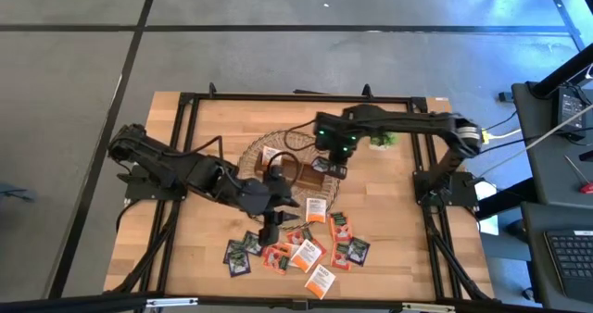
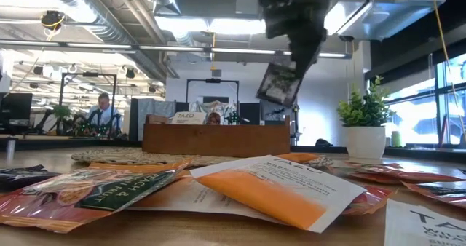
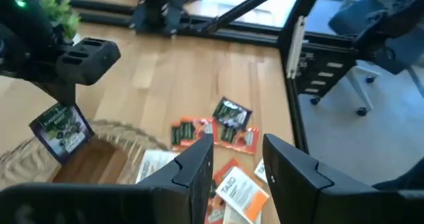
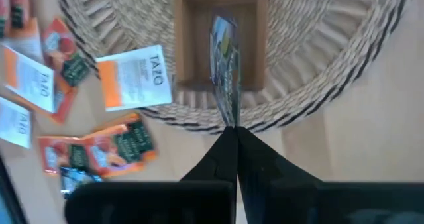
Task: Pick & Place Tea
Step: Put the purple tea bag into the right section of the wooden organizer
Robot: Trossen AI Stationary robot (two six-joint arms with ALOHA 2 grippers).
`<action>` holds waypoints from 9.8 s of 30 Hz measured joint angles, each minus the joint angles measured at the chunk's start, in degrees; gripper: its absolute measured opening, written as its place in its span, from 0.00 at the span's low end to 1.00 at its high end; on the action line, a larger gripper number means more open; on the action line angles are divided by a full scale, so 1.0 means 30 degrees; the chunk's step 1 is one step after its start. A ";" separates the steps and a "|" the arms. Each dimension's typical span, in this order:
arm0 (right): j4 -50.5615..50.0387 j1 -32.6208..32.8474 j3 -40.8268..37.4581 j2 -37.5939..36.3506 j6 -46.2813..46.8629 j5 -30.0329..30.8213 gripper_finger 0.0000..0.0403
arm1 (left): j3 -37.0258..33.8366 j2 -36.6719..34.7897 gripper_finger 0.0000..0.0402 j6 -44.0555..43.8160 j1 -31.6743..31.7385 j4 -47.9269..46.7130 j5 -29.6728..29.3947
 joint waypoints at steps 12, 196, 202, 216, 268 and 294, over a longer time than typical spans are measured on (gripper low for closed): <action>-0.3403 -0.0902 0.4809 0.4407 -0.2687 0.0030 0.01 | 0.0000 -0.0219 0.32 -0.1600 -0.1047 -0.1643 -0.0436; 2.6948 1.1571 -2.2524 -0.5036 1.8219 -0.5125 0.18 | 0.0306 1.7182 0.32 -0.0915 0.0394 1.9759 0.1202; 2.7168 1.1571 -2.2531 -0.5148 1.8194 -0.5452 0.09 | 0.0306 1.7004 0.32 -0.0643 0.0490 1.9532 0.1502; 2.7107 1.1563 -2.1753 -0.8668 1.8793 -0.5693 0.01 | 0.0269 1.3342 0.32 0.1074 0.1430 1.7024 0.4718; -0.7333 0.0540 1.0932 0.8743 0.0196 0.1331 0.02 | 0.0291 -0.3830 0.32 0.4295 0.0641 -0.4407 0.2681; -0.7095 0.0547 1.0917 0.8872 -0.1704 0.1323 0.07 | 0.0291 -0.3832 0.32 0.4637 0.0644 -0.4393 0.2635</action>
